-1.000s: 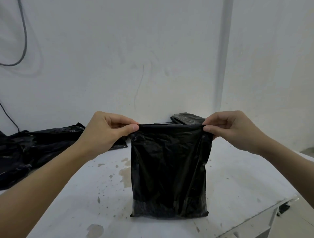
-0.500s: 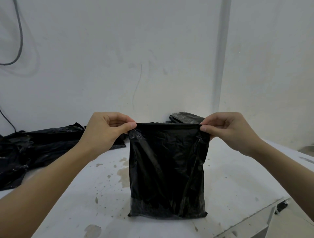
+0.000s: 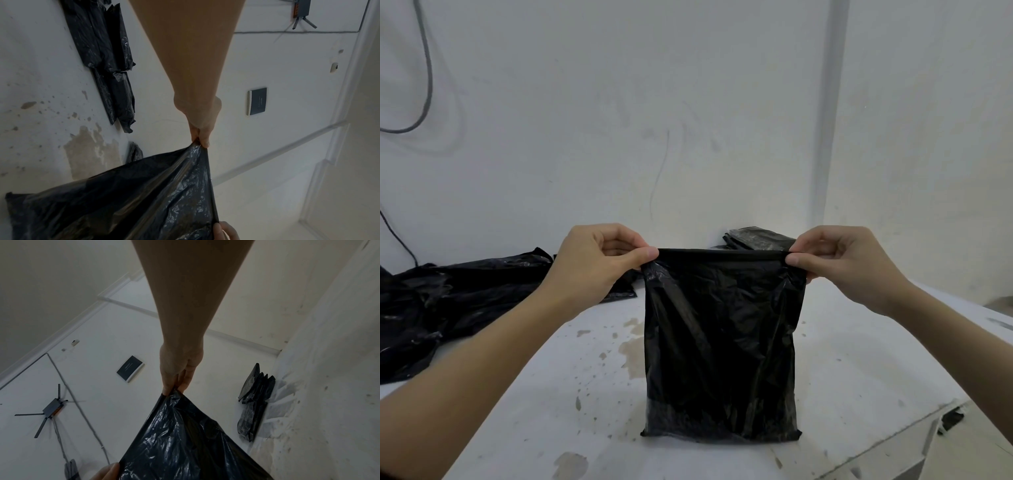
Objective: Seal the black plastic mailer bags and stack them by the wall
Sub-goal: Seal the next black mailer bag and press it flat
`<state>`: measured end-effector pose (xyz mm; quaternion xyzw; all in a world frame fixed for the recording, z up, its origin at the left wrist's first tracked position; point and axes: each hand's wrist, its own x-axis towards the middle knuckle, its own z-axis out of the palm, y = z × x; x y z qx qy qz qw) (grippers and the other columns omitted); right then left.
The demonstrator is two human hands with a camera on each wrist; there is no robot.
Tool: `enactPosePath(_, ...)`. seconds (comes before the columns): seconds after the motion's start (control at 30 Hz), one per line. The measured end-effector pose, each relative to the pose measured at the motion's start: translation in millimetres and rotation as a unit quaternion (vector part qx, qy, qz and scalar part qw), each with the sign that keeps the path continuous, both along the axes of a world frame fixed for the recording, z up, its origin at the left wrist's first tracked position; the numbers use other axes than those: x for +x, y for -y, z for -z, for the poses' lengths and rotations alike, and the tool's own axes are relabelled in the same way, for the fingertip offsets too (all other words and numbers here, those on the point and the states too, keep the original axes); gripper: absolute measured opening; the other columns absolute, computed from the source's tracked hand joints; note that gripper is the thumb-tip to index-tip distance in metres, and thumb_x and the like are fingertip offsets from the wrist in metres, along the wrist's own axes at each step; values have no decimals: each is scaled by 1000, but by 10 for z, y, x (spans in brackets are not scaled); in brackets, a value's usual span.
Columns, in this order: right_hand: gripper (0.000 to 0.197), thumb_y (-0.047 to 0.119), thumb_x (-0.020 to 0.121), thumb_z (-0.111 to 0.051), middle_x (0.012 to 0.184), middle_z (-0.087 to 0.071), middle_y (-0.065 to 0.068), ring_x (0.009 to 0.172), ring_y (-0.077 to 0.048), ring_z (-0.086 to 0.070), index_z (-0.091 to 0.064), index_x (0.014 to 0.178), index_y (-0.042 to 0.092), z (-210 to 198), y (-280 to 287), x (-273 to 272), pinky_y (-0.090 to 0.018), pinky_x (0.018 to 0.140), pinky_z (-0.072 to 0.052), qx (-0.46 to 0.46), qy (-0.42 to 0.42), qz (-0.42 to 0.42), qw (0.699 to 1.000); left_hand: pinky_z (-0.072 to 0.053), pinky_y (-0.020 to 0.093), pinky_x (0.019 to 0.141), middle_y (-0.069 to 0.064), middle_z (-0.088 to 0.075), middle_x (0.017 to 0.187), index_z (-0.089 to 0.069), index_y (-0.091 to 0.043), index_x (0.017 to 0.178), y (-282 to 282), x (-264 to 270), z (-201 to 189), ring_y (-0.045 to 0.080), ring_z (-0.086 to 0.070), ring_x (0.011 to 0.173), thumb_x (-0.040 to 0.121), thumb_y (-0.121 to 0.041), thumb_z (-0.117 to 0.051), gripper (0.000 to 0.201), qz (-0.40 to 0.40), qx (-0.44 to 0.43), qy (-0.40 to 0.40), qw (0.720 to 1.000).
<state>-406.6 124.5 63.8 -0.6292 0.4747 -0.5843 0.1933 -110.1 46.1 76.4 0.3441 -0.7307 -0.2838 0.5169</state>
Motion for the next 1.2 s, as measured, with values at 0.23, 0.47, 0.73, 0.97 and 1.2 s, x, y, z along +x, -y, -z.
enactPosePath(0.23,5,-3,77,-71,63,-69,-10,56,-15,-63,-66,79,-4,-15,5,18,-21,56,-53,10,0,10,1000,-55,20,73,3,-73,73,-70,-11,77,53,23,-40,17,-70,71,77,-17,-76,8,-11,-15,42,999)
enactPosePath(0.47,7,5,80,-73,66,-72,0,58,-6,-62,-72,82,12,-60,7,40,-17,54,-50,49,-55,60,995,-50,9,63,-6,-73,73,-74,-21,85,21,63,-67,7,-67,64,80,-16,-74,7,-11,-13,74,997)
enactPosePath(0.73,8,10,86,-68,74,-66,3,63,0,-56,-70,79,14,-175,-75,184,-9,53,-41,81,-52,102,990,-56,21,55,1,-64,91,-69,-20,83,-132,45,-136,14,-62,83,92,-13,-60,15,-8,27,115,993)
enactPosePath(0.97,9,10,88,-65,106,-64,4,76,-10,-59,-65,78,9,-286,-442,179,-18,49,-51,87,61,76,991,-55,18,54,-6,-66,94,-69,-11,80,-454,50,-324,-4,-63,89,89,-19,-62,14,22,57,43,997)
enactPosePath(1.2,12,13,88,-65,93,-67,-1,81,-13,-61,-66,76,12,-308,-406,108,-16,44,-41,94,90,114,985,-54,19,52,3,-67,94,-67,-1,82,-380,-157,-301,7,-63,90,91,-14,-60,18,45,140,1,989)
